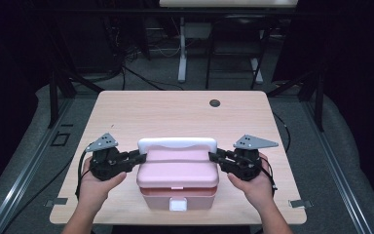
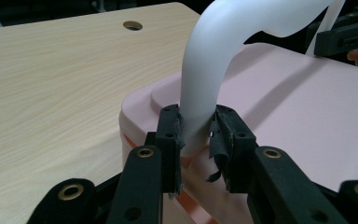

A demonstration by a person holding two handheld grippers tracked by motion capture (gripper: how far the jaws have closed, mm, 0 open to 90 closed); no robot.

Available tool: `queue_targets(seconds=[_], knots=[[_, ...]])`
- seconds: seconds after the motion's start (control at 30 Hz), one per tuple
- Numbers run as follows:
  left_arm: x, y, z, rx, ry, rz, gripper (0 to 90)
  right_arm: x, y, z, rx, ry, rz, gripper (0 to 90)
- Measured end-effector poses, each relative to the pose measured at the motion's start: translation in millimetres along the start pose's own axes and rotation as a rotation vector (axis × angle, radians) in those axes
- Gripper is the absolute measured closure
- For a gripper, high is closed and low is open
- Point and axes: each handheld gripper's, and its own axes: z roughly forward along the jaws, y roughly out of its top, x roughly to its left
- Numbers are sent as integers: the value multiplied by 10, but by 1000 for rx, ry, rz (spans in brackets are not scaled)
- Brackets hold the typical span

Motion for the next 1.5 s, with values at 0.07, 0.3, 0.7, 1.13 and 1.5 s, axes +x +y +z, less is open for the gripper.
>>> queue_targets(seconds=[0.07,0.3,0.7,1.13,1.5], knots=[[4,-5,-12,-6,-1,0,721,-5,5,0,1,1,-2,738],[14,-21,-104,-19,1,-6,746,-19,31,0,-2,8,12,739],[27,-103,-194,-16,21,-17,869,-81,103,12,-10,30,39,739],[-23,-214,-184,30,42,-4,900,-129,168,31,-23,43,55,738],[-62,-258,-169,48,32,2,900,-148,192,42,-30,49,63,739]])
